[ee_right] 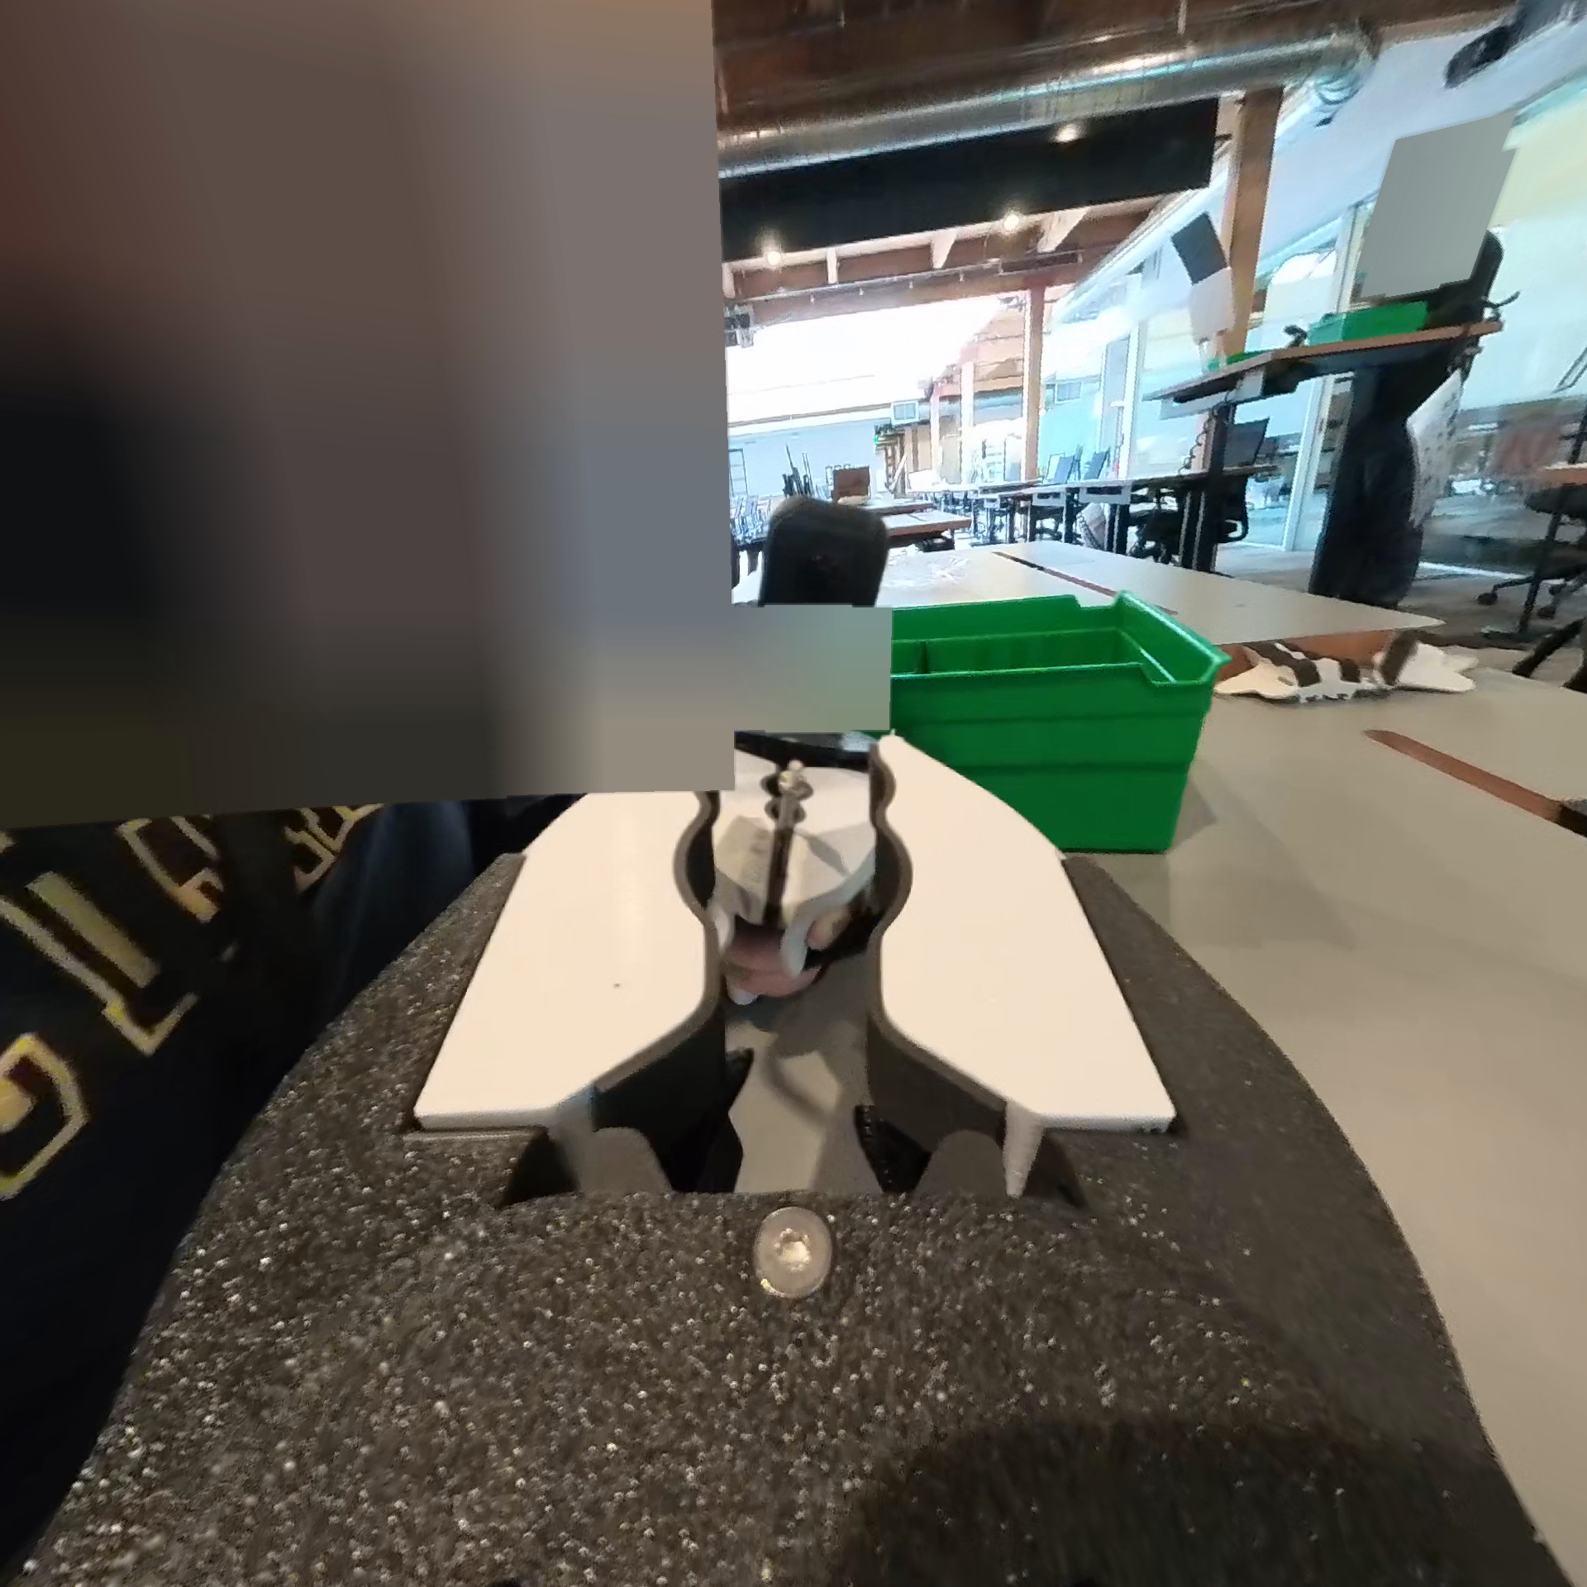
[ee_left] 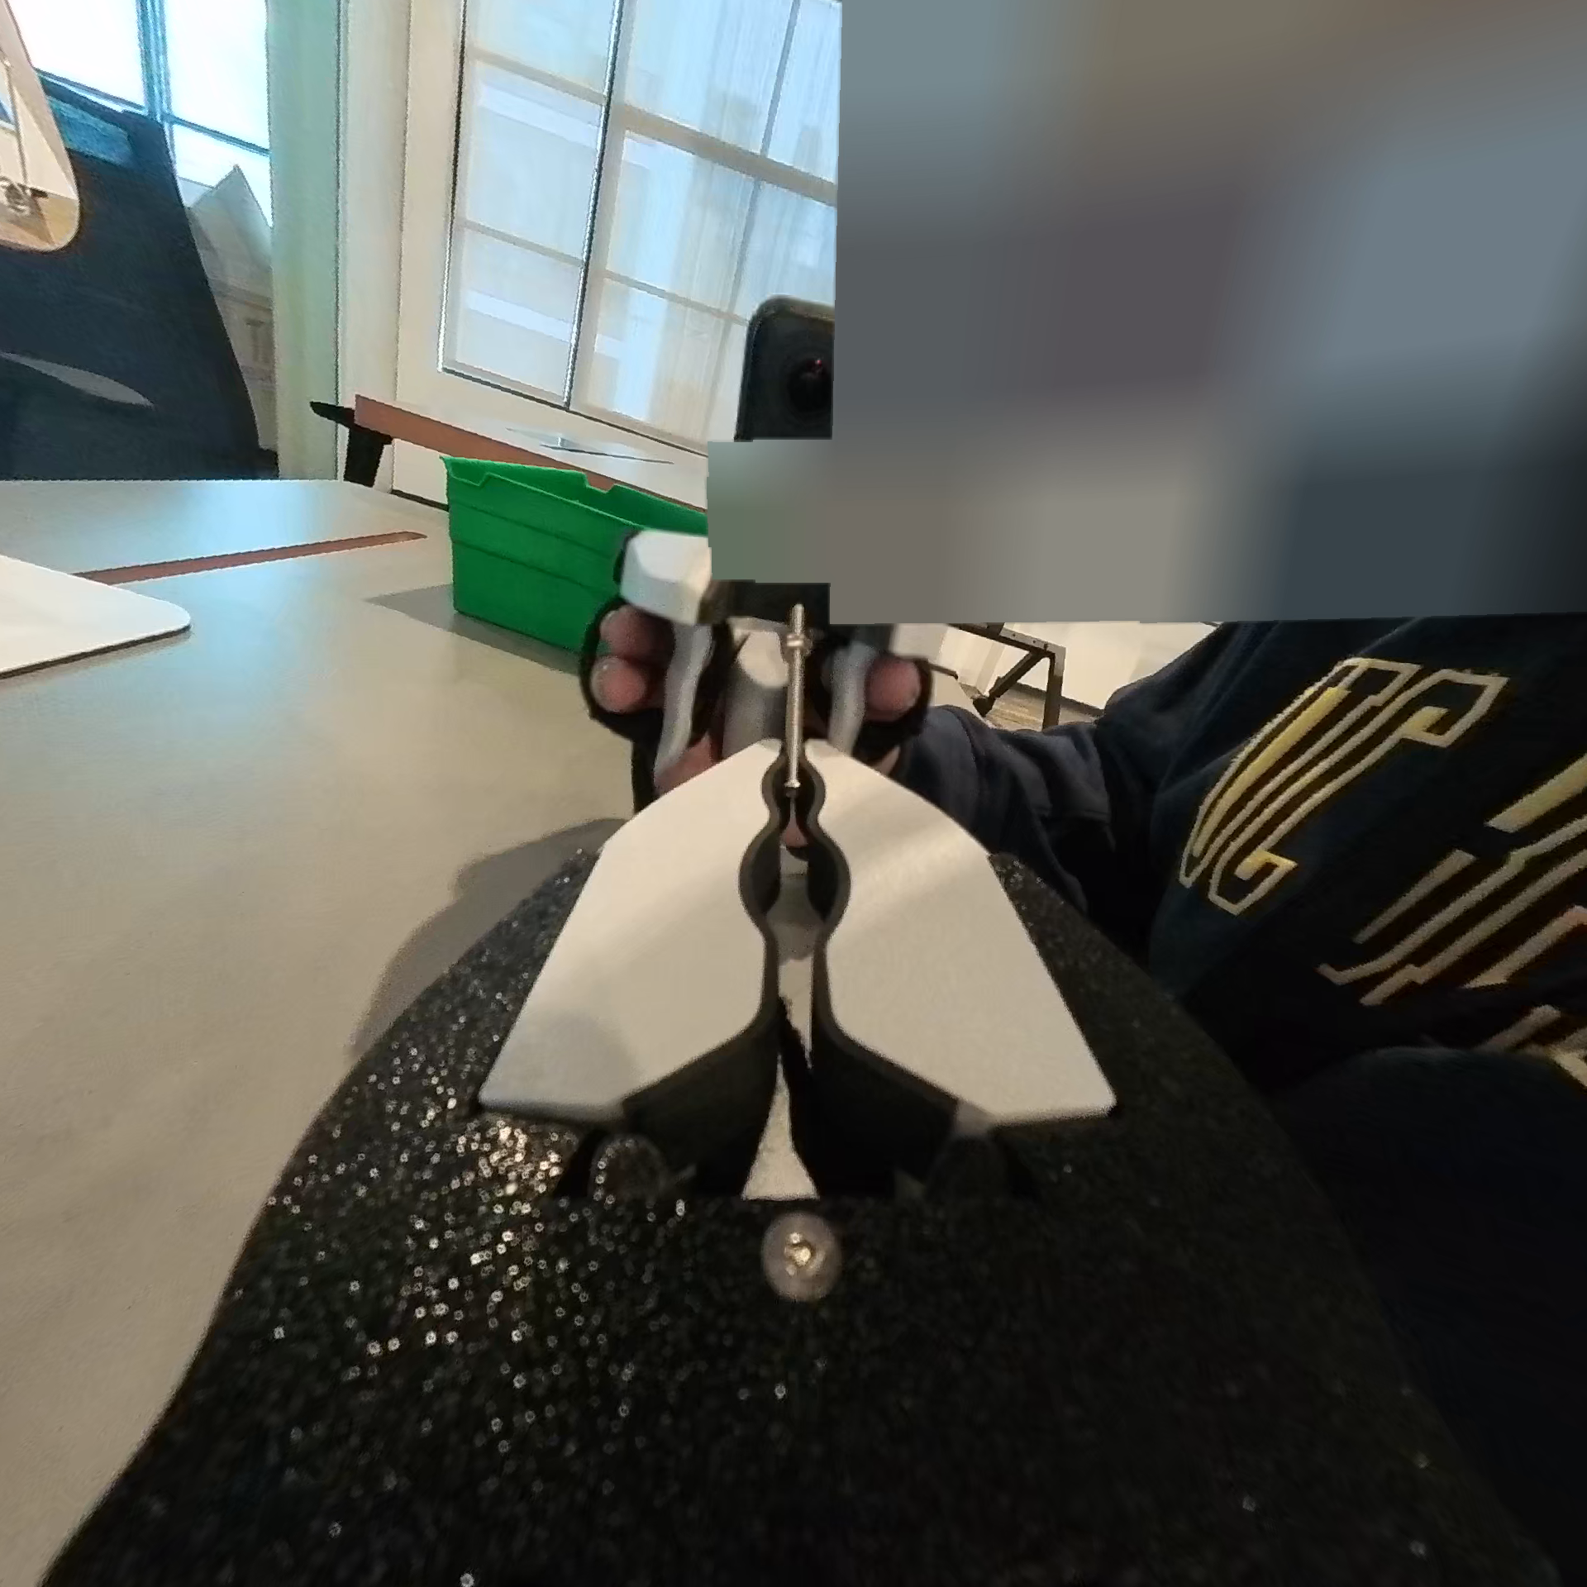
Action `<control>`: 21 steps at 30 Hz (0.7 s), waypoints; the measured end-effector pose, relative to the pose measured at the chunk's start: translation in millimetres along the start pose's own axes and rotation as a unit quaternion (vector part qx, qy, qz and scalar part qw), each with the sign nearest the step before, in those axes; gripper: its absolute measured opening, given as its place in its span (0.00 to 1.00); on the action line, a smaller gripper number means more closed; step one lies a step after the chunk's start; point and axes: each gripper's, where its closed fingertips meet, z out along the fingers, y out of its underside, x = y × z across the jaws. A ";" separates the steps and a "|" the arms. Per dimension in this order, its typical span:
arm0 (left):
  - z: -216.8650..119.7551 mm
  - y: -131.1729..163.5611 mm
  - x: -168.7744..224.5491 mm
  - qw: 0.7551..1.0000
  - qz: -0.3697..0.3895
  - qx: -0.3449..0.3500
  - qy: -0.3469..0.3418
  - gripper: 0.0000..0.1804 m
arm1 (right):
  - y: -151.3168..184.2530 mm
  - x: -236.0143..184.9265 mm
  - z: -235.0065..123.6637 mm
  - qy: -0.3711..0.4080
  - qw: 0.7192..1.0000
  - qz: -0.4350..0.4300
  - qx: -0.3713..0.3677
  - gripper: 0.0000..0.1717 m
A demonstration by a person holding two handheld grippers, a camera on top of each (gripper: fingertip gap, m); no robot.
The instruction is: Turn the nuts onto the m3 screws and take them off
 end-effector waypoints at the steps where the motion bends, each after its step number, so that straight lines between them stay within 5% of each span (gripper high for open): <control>1: -0.4 -0.5 -0.2 1.000 -0.001 0.002 -0.001 0.00 | 1.2 -2.2 2.1 -0.004 1.000 -0.005 -0.001 0.20; 5: -2.0 -2.6 -0.8 1.000 -0.004 0.010 0.000 0.00 | 4.6 -9.3 -8.7 -0.018 1.000 0.000 -0.014 0.13; 7: -1.7 -2.3 -1.0 1.000 -0.004 0.009 -0.001 0.00 | 1.8 -11.5 -17.5 -0.030 1.000 0.002 -0.003 0.01; 10: -1.0 -1.6 -1.0 1.000 -0.005 0.005 0.000 0.00 | -8.3 6.7 -17.0 0.026 0.999 0.007 0.033 0.14; 21: 1.7 1.3 1.7 1.000 -0.006 -0.007 0.010 0.00 | 7.5 -2.0 5.9 -0.017 0.999 0.038 0.003 0.03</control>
